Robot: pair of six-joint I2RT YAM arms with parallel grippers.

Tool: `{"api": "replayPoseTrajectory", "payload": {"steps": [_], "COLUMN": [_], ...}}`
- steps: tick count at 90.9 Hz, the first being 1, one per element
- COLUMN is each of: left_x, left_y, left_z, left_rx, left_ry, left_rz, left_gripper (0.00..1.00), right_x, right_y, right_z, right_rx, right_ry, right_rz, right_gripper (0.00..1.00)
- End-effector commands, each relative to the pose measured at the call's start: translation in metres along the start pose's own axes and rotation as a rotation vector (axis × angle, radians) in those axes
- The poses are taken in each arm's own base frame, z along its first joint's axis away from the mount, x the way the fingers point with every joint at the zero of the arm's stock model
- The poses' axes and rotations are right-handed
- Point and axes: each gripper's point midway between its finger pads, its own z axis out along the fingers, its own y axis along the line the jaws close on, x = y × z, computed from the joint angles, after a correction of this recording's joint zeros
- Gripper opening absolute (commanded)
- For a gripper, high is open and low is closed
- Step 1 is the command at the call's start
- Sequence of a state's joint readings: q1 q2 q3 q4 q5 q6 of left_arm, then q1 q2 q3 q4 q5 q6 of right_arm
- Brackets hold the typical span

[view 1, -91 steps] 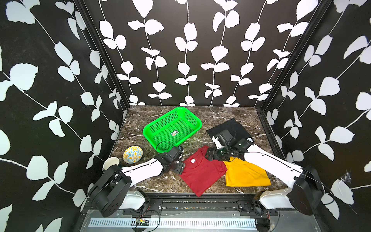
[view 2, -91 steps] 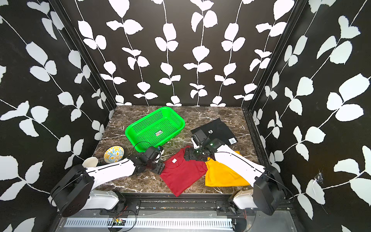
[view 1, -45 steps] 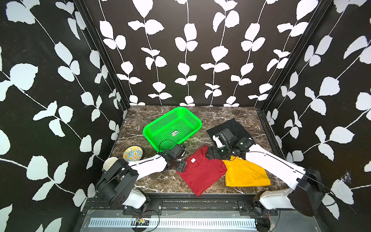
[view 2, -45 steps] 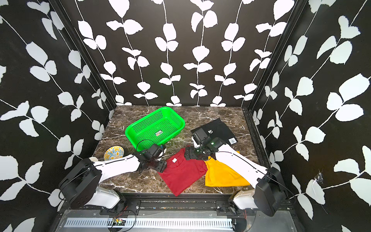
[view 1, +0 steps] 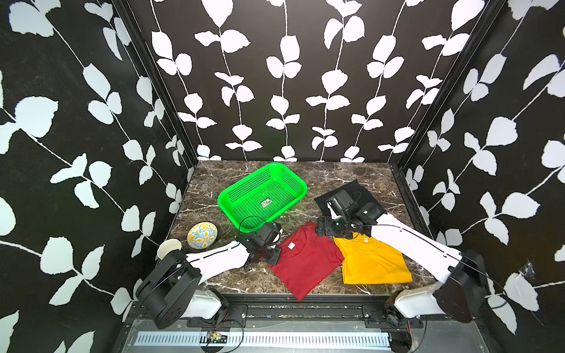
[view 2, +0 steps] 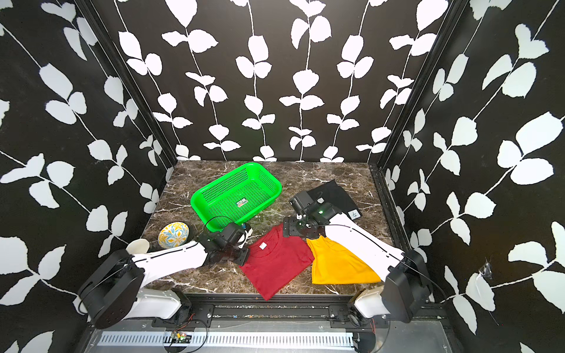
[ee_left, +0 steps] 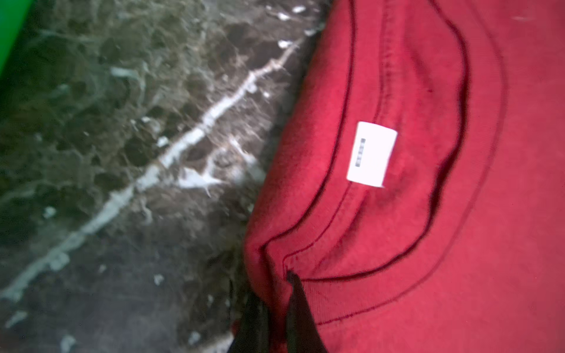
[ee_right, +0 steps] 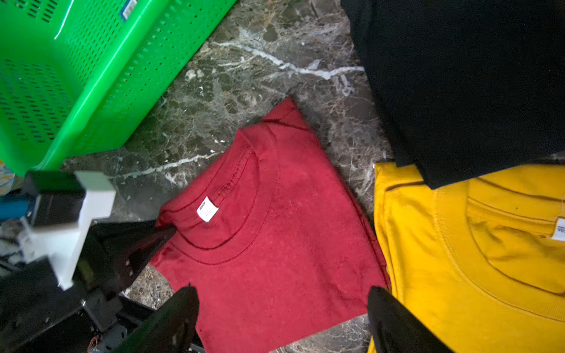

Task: Put the folded t-shirts into the basket
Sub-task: Pick up the T-shirt from the center of the board.

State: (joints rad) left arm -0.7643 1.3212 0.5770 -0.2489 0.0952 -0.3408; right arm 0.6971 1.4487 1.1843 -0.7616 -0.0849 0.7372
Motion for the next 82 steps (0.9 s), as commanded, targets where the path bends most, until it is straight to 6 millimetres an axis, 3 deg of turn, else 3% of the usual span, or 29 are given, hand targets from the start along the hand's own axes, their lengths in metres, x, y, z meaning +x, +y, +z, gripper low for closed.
{"api": "replayPoseTrajectory", "payload": {"steps": [1, 19, 37, 59, 82], "left_x": [0.007, 0.011, 0.002, -0.009, -0.018], "left_y": [-0.021, -0.045, -0.063, -0.097, -0.114], "left_z": [-0.007, -0.011, -0.024, -0.039, -0.059], "left_rx": [0.078, 0.077, -0.006, -0.081, -0.157], "left_ry": [0.001, -0.027, -0.101, -0.182, -0.267], "left_rz": [0.009, 0.132, 0.319, 0.566, 0.711], "left_gripper": [0.03, 0.0, 0.0, 0.0, 0.0], "right_x": [-0.008, -0.017, -0.014, -0.013, -0.01], "right_y": [-0.002, 0.01, 0.024, 0.019, 0.026], "right_z": [0.014, 0.056, 0.084, 0.093, 0.098], "right_rx": [0.052, 0.094, 0.068, 0.122, 0.12], "right_ry": [0.029, 0.141, 0.248, 0.285, 0.3], "right_rz": [0.093, 0.203, 0.235, 0.194, 0.113], "right_gripper": [0.89, 0.87, 0.87, 0.87, 0.87]}}
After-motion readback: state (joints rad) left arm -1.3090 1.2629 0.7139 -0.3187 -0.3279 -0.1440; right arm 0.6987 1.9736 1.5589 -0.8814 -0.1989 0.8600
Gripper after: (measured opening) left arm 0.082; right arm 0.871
